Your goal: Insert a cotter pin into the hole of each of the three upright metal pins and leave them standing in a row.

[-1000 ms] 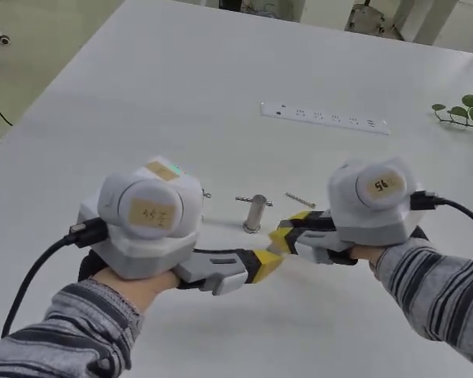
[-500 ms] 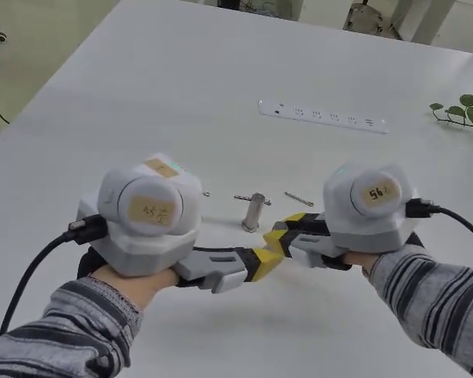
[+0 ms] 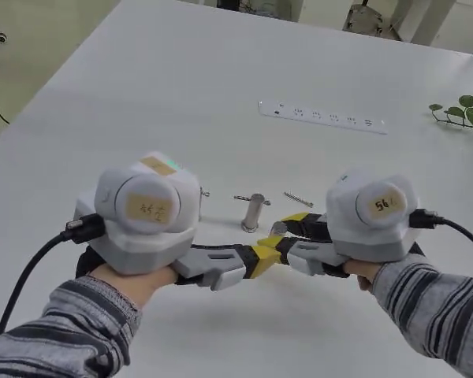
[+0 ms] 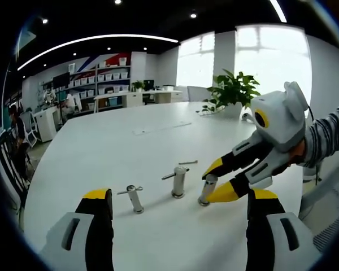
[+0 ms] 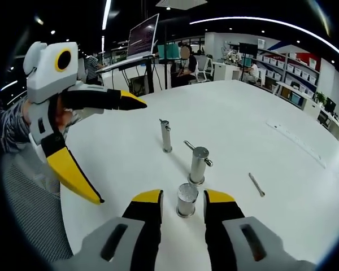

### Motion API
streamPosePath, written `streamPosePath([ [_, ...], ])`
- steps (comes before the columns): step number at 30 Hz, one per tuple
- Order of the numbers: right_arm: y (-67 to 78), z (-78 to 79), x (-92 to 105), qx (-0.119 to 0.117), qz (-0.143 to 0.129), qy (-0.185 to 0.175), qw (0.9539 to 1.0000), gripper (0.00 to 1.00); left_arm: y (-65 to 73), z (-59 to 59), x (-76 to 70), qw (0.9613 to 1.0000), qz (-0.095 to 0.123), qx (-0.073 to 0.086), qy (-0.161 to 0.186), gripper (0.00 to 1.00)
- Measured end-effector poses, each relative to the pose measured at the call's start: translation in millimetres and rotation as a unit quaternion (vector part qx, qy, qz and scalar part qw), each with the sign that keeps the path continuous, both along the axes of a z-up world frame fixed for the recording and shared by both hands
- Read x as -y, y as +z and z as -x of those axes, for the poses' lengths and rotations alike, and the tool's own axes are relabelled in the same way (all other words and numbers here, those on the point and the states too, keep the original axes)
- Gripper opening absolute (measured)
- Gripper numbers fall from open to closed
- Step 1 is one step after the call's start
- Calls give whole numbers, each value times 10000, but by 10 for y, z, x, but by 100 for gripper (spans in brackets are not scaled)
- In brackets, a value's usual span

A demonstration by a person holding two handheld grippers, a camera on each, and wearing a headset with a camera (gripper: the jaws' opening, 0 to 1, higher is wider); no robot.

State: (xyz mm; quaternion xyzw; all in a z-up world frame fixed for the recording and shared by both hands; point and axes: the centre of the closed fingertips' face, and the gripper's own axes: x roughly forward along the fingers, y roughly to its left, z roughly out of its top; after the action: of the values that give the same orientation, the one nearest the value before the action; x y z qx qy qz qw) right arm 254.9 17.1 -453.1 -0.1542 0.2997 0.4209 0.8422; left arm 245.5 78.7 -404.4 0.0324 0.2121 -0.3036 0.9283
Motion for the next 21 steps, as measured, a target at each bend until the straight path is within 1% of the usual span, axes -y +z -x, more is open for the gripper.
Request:
streamPosePath([
  [2, -9, 17, 41, -79, 7, -41, 10000, 26, -10, 4, -1, 10000, -14, -23, 6, 99],
  [3, -27, 35, 69, -148, 59, -36, 9999, 27, -13, 6, 2, 10000, -18, -28, 0, 99],
  [8, -31, 31, 218, -153, 114, -38, 9998, 27, -19, 13, 29, 10000, -12, -38, -19, 99],
  [10, -44, 14, 291, -198, 189, -57, 9996, 27, -15, 14, 32, 10000, -32, -18, -21, 99],
  [12, -76, -13, 389, -283, 335, -107, 9990, 26, -5, 12, 34, 10000, -33, 13, -17, 99],
  [14, -104, -70, 478, -282, 492, -127, 9983, 25, -2, 12, 41, 10000, -47, 42, -43, 99],
  [16, -108, -136, 554, -298, 607, -154, 9976, 25, -10, 16, 43, 10000, -63, 24, -46, 98],
  [19, -93, -253, 629, -340, 648, -203, 9971, 24, -19, 18, 42, 10000, -78, 12, -55, 98],
  [20, -91, -279, 642, -386, 644, -212, 9970, 24, -19, 17, 41, 10000, -77, 13, -57, 98],
  [21, -92, -306, 653, -484, 632, -225, 9966, 24, -15, 13, 41, 10000, -61, 17, -46, 98],
])
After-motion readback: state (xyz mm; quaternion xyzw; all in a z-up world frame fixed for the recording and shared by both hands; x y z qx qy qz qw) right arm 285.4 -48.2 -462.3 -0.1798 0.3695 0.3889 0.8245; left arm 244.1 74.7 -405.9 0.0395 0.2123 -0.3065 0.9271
